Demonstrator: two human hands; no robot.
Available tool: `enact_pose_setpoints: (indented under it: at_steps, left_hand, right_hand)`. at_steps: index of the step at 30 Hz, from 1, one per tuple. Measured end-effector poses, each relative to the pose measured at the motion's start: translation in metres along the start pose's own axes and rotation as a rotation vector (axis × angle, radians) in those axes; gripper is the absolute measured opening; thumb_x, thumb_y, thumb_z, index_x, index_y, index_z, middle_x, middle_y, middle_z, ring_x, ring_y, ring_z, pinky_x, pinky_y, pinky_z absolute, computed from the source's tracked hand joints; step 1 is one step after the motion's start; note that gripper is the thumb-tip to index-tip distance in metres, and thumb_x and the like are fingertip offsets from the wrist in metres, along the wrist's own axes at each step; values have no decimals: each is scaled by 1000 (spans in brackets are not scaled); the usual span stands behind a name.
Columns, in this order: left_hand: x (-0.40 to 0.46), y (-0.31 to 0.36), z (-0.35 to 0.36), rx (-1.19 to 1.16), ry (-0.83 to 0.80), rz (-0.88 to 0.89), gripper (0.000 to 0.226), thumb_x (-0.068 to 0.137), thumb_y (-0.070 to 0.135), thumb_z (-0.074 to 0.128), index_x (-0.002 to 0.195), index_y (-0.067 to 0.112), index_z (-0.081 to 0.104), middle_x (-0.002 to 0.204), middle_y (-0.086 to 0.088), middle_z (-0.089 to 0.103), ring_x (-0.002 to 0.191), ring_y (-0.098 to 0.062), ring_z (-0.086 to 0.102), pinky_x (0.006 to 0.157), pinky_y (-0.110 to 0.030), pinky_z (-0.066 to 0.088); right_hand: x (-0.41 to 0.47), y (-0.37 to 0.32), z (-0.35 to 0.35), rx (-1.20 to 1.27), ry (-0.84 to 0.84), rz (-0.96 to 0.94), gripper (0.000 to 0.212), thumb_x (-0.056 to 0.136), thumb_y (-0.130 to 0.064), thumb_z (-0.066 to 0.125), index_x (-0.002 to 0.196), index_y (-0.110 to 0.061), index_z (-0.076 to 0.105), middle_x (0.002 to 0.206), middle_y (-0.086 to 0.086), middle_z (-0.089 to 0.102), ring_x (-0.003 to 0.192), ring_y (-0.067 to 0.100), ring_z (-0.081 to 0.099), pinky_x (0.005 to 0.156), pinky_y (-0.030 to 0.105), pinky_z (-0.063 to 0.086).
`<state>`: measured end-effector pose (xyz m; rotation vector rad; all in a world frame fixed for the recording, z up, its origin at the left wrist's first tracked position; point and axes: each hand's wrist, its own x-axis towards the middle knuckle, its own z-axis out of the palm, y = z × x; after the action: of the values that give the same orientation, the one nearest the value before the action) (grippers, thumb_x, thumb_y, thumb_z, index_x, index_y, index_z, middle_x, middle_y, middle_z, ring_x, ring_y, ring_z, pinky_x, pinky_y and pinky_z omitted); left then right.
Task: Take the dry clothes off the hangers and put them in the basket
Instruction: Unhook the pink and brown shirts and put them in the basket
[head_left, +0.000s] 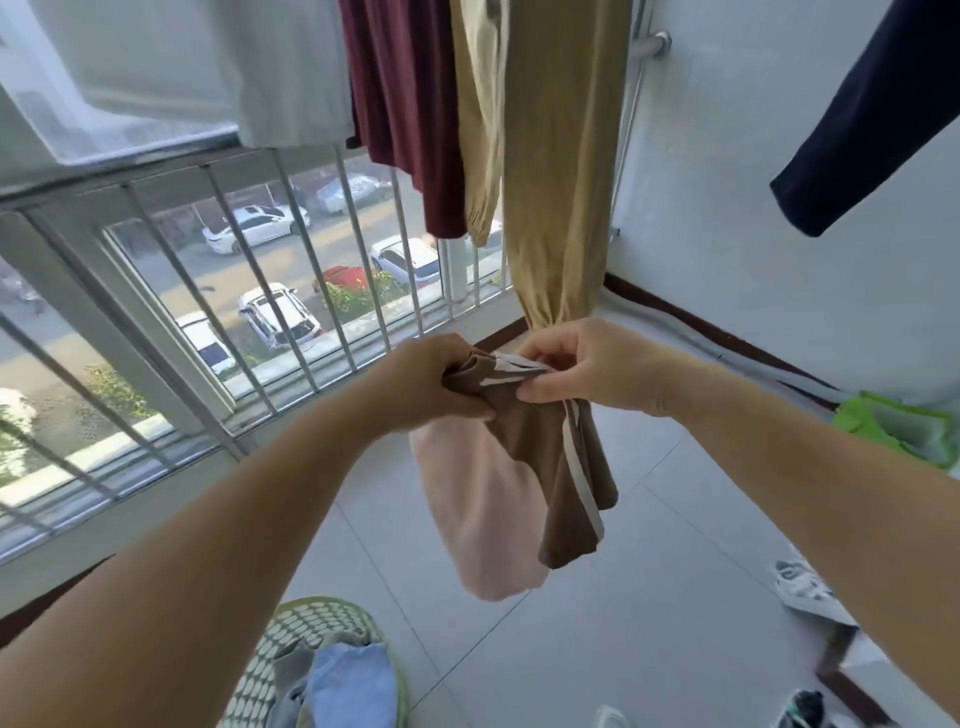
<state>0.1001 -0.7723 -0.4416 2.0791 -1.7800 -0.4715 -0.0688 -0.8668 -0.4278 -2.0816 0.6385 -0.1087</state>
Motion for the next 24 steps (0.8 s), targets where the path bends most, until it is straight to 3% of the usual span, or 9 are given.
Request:
enact_pose_setpoints:
  at_steps: [2,4,7,9,12,15,18,20,24]
  left_hand:
    - [-15,-9,-7,-70,-25,-16,32,75,21,75,104,15,64,96,-2,65,87,-14,56,73,-12,41]
    - [-33,-18,-13,-48,-15,-3,31,78,20,73,106,12,63,90,-2,62,81,-12,53,63,-4,35]
    - [-62,-35,-24,-18,-3,-20,35,79,26,71,105,4,62,90,-12,63,79,-21,54,67,-20,41]
    - [-79,-48,-30,22,1,-53,37,79,30,70,102,3,61,92,-16,64,85,-27,58,73,-30,45]
    - [-110,-76,-40,91,17,-127,34,77,30,72,96,3,61,88,-16,64,78,-24,55,62,-25,38]
    - [-138,-106,-46,180,-17,-214,28,78,28,72,92,7,61,85,-10,63,77,-21,55,68,-29,44]
    - [-168,-139,-46,228,-18,-301,25,79,31,70,92,12,60,82,-3,61,79,-21,56,74,-35,49]
    - [-189,-157,-43,226,10,-365,25,80,32,68,94,13,61,80,0,59,78,-20,57,74,-36,51]
    - [-226,-181,-30,123,98,-491,27,82,26,68,102,9,63,89,-7,64,81,-21,53,64,-26,39]
  right_hand:
    - [0,-6,16,13,-29,-12,12,81,-17,70,86,-26,63,72,-9,60,69,4,57,69,16,46]
    - [0,-10,38,-38,-62,-13,19,80,-12,69,79,-27,57,73,-7,56,70,8,56,67,16,45]
    - [8,-13,74,-186,-73,9,32,79,-8,67,68,-29,47,69,-5,50,67,9,52,62,16,41]
    - [15,-10,93,-286,-66,21,35,79,-8,67,66,-33,45,70,-5,51,69,13,54,63,20,45]
    - [33,-15,120,-414,-114,27,24,82,-14,65,69,-28,50,76,-1,58,74,19,61,66,26,54]
    - [50,-33,141,-624,-134,5,4,85,-24,62,82,-23,63,83,1,64,76,17,63,75,32,56]
    - [70,-57,170,-915,-62,-111,19,87,-34,60,98,-22,71,90,1,52,88,19,55,67,27,46]
    - [84,-70,193,-1042,-45,-145,21,90,-35,55,101,-23,69,89,1,51,85,19,50,58,24,35]
    - [105,-82,230,-1000,-64,-123,20,95,-31,45,88,-26,63,83,0,60,79,22,56,54,22,30]
